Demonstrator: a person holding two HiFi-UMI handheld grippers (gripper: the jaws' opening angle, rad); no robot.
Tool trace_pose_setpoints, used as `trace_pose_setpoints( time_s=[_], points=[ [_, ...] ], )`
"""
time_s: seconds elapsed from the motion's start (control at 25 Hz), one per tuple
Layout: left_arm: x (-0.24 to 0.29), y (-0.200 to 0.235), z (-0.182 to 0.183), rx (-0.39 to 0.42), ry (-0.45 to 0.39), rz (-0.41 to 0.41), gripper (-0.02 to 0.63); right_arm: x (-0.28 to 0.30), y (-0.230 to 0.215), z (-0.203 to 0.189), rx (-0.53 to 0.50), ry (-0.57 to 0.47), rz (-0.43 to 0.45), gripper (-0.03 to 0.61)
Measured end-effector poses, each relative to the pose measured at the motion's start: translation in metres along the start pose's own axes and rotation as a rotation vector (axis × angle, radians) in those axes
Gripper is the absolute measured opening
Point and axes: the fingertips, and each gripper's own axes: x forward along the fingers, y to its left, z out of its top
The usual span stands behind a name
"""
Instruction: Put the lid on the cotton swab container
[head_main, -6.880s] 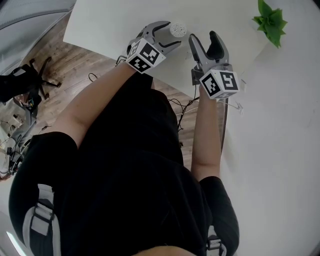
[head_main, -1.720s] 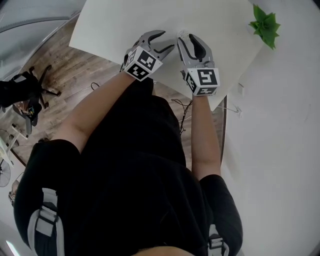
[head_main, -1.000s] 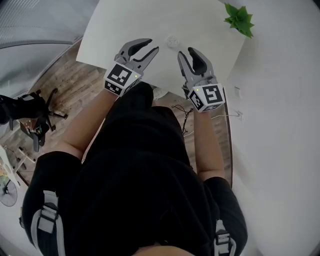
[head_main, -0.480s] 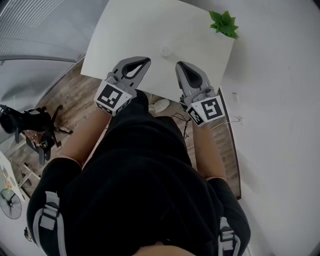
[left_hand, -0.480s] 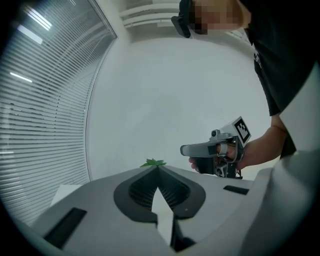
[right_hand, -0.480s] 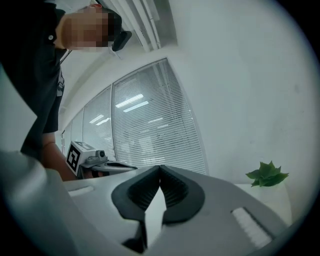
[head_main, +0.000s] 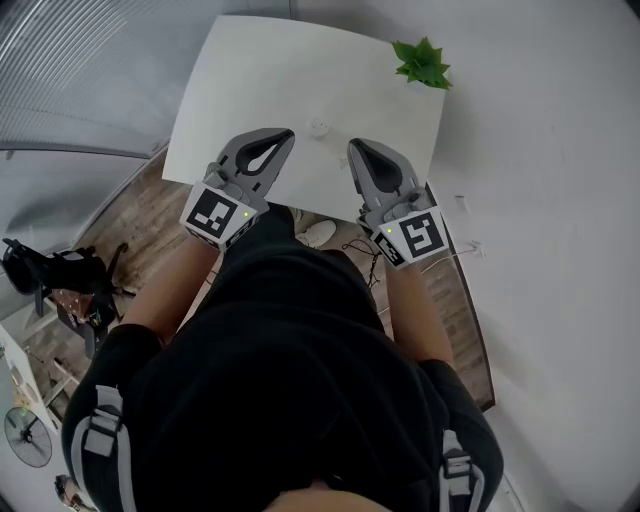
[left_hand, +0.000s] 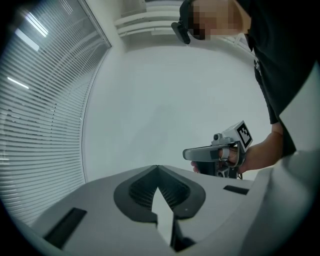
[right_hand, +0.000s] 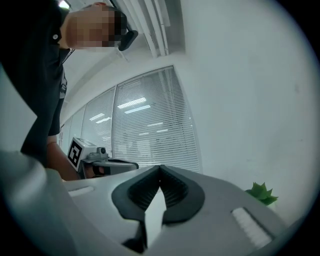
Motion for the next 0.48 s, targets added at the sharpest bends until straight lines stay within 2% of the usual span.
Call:
trace_pose_setpoints(
  time_s=[0.48],
  points=[
    [0.005, 0.013, 0.029, 0.038, -0.064, 0.065, 0.009, -0.003, -0.010, 0.027, -0.033, -0.040, -0.044, 0.011]
  ],
)
